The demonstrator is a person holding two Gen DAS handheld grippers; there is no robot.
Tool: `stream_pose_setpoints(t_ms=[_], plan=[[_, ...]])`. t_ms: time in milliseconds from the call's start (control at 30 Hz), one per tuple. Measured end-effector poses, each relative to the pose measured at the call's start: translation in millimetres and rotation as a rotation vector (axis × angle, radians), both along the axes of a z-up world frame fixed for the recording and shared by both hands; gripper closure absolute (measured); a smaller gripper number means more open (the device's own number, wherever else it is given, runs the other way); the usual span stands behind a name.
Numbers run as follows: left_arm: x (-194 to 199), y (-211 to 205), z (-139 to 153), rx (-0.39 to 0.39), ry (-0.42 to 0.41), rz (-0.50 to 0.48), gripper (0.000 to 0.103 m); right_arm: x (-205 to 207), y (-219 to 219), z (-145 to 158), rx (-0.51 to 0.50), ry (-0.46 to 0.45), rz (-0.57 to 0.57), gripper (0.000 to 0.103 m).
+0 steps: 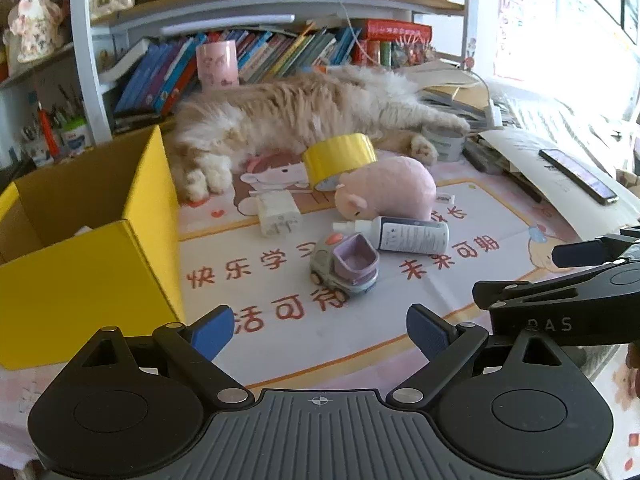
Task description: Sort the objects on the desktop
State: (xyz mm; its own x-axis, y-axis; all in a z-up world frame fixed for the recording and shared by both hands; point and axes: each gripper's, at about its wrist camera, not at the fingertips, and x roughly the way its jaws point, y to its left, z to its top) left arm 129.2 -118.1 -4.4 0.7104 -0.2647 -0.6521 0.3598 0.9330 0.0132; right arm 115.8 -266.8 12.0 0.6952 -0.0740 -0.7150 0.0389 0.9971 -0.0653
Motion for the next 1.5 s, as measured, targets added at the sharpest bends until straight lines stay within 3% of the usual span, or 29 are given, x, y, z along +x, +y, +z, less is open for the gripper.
stream_pose_setpoints(t_ms=[467, 833, 933, 1067, 1167, 1267, 1500], plan=[[42, -33, -14, -0.062, 0.049, 0.098, 0.009, 40, -41, 2, 0.007, -0.019, 0.074, 0.022], [81, -55, -43, -0.018, 0.094, 0.152, 0.010, 69, -59, 4, 0.023, -0.046, 0.139, 0.023], [88, -55, -47, -0.033, 0.114, 0.175, 0.019, 75, -60, 5, 0.028, -0.052, 0.166, 0.023], [92, -53, -50, -0.048, 0.115, 0.173, 0.048, 83, -58, 1, 0.032, -0.033, 0.206, 0.024], [91, -47, -48, -0.073, 0.126, 0.162, 0.051, 91, -55, -1, 0.042, -0.020, 0.233, 0.028], [86, -35, -39, -0.110, 0.139, 0.183, 0.064, 100, -51, -3, 0.059, -0.004, 0.261, 0.036], [64, -6, -12, -0.138, 0.085, 0.242, 0.065, 125, -42, -20, 0.089, 0.099, 0.350, 0.054]])
